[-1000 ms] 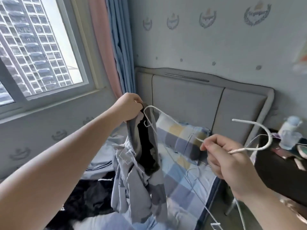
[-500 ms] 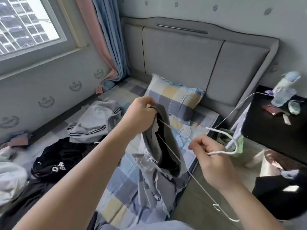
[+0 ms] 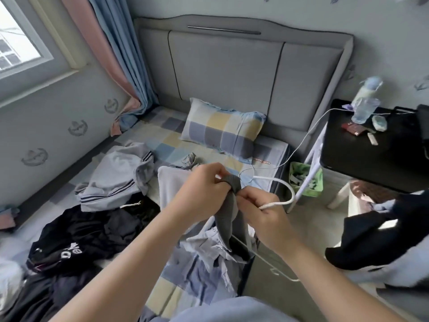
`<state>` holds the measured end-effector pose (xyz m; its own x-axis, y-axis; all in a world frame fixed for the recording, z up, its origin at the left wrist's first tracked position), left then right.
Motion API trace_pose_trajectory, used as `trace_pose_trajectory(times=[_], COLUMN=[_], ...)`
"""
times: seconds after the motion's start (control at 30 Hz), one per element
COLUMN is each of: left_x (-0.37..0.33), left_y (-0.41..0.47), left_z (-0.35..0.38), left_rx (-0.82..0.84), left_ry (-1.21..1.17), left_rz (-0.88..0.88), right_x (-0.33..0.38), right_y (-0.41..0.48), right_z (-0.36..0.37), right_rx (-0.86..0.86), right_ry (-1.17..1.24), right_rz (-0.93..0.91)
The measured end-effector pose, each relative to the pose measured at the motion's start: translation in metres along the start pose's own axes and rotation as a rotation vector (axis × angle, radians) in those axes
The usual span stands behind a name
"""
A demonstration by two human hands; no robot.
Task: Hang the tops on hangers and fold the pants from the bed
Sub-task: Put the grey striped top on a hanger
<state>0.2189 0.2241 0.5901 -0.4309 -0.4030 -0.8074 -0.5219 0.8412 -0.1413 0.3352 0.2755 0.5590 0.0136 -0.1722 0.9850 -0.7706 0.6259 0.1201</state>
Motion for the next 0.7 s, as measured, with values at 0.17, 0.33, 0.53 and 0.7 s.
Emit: trace_pose_trajectory(times=[0.17, 0.33, 0.53, 0.7], left_x=[-0.003, 0.002, 0.009, -0.018], left_y=[-0.015, -0.026, -0.033, -0.050], left_z=[-0.005, 0.001, 0.002, -0.023], left_rx=[0.026, 0.050, 0.122, -0.137], left_ry=[-0.025, -0.095, -0.047, 0.574], left_rz=[0.046, 0.029, 0.148, 0.554], right_x=[-0.009, -0.018, -0.008, 0.008], right_y=[-0.003, -0.004, -0.009, -0.013], right_z=[0.008, 0.011, 0.011, 0.004], right_rx=[-0.076, -0.147, -0.077, -0.012], right_ry=[0.105, 0.204, 0.203, 0.097], right_rz=[0.021, 0.074, 0.040, -0.017])
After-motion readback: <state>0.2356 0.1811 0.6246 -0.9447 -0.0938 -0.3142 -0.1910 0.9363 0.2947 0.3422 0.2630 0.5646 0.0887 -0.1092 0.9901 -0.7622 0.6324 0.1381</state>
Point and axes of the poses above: each hand's wrist, its own y-axis towards the middle knuckle, its own z-axis out of the palm, x = y × z, the point moved 9 cm from there along y, towards the middle knuckle, and after that the axes turned 1 degree about -y, right-handed, at the moved point
